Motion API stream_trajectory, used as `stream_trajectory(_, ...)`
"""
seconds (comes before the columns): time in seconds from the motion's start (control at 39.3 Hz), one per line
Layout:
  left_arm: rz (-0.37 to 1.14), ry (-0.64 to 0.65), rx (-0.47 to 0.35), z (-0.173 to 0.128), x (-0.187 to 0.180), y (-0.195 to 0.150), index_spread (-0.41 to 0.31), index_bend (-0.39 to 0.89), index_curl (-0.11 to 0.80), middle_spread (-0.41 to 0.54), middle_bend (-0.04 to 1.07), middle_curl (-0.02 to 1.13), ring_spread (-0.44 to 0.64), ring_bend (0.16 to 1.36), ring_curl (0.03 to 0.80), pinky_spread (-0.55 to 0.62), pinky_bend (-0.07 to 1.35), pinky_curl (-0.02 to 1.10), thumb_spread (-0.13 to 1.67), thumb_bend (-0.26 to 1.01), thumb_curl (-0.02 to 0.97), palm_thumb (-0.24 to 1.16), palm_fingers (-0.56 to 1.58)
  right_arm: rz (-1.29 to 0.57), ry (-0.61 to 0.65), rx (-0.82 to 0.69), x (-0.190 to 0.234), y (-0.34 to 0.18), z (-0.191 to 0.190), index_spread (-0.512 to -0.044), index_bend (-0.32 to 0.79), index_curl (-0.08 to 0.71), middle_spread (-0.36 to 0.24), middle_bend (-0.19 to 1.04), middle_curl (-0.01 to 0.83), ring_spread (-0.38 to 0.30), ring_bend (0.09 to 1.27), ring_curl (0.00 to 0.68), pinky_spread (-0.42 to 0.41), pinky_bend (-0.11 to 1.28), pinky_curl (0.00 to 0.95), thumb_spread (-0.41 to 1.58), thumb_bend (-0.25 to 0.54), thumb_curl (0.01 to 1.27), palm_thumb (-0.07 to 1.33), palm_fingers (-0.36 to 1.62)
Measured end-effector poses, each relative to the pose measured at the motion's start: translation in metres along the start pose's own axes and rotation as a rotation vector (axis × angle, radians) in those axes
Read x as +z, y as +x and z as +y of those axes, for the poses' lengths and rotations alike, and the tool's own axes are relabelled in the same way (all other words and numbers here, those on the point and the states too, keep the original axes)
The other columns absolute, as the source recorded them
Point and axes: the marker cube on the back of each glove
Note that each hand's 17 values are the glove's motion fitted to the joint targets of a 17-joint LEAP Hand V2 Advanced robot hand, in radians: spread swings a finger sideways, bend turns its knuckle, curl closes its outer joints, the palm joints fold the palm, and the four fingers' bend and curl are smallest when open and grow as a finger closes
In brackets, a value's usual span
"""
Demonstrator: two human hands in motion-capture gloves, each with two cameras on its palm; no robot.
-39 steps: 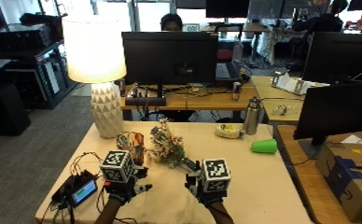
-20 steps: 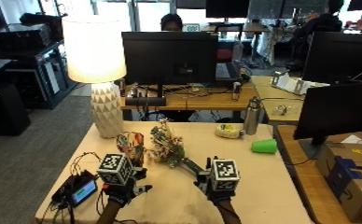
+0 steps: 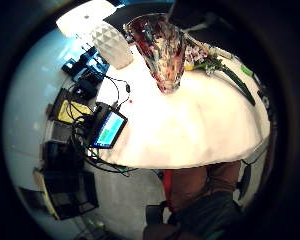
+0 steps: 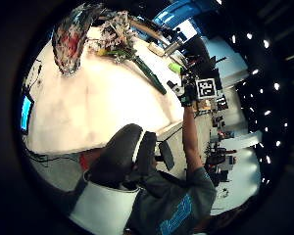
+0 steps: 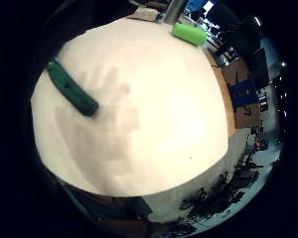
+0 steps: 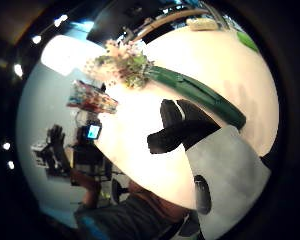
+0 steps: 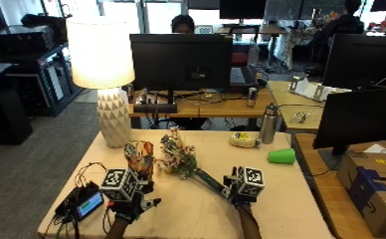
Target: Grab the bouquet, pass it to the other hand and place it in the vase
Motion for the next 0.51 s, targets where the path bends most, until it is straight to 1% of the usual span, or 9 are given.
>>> stream_trajectory(0.18, 0.003, -0.02, -0.01, -0.001, 0.008, -0.005, -0.011, 0.11, 0.169, 0.173, 0.25, 0.31, 0.33, 0.7, 0.265, 0.47, 0.52, 0.31, 0.92, -0.03, 0.278, 0.15, 0.12, 0.035, -0.12, 0.011, 0.034, 0.001, -0.014, -0.348, 0.13, 0.195, 0.062, 0.2, 0.306, 0.209, 0.34, 0.235, 0.35, 0.61, 0.347, 1.11, -0.006, 0.33, 0.61, 0.1)
stream_trajectory(0.33, 0.001, -0.027, -0.021, 0.0, 0.009, -0.009, -0.012, 0.11, 0.176, 0.174, 0.25, 0.32, 0.33, 0.7, 0.267, 0.46, 0.52, 0.32, 0.92, -0.03, 0.284, 0.15, 0.12, 0.025, -0.201, 0.016, 0.046, -0.011, -0.012, -0.346, 0.13, 0.201, 0.061, 0.21, 0.316, 0.21, 0.34, 0.24, 0.349, 0.62, 0.35, 1.1, -0.019, 0.33, 0.61, 0.11)
stream_trajectory(0.41, 0.006, -0.032, -0.028, 0.0, 0.011, -0.012, -0.013, 0.11, 0.179, 0.174, 0.25, 0.32, 0.33, 0.71, 0.268, 0.46, 0.52, 0.32, 0.92, -0.03, 0.287, 0.15, 0.12, 0.025, -0.233, 0.029, 0.05, -0.016, -0.012, -0.344, 0.13, 0.207, 0.054, 0.22, 0.324, 0.209, 0.34, 0.24, 0.344, 0.61, 0.346, 1.09, -0.012, 0.34, 0.64, 0.13)
stream_trajectory(0.46, 0.008, -0.034, -0.033, 0.0, 0.013, -0.014, -0.013, 0.11, 0.18, 0.174, 0.25, 0.33, 0.33, 0.71, 0.269, 0.46, 0.52, 0.32, 0.92, -0.03, 0.288, 0.15, 0.12, 0.013, -0.238, 0.028, 0.055, -0.019, -0.015, -0.333, 0.14, 0.211, 0.043, 0.24, 0.333, 0.198, 0.36, 0.246, 0.34, 0.6, 0.342, 1.09, 0.012, 0.35, 0.69, 0.19)
stream_trajectory(0.51, 0.009, -0.036, -0.036, 0.0, 0.015, -0.015, -0.013, 0.11, 0.182, 0.174, 0.25, 0.33, 0.33, 0.7, 0.269, 0.46, 0.52, 0.32, 0.92, -0.03, 0.289, 0.15, 0.12, -0.028, -0.2, -0.023, 0.054, -0.027, -0.017, -0.323, 0.16, 0.219, 0.033, 0.26, 0.339, 0.186, 0.37, 0.248, 0.329, 0.57, 0.333, 1.09, 0.031, 0.37, 0.75, 0.28)
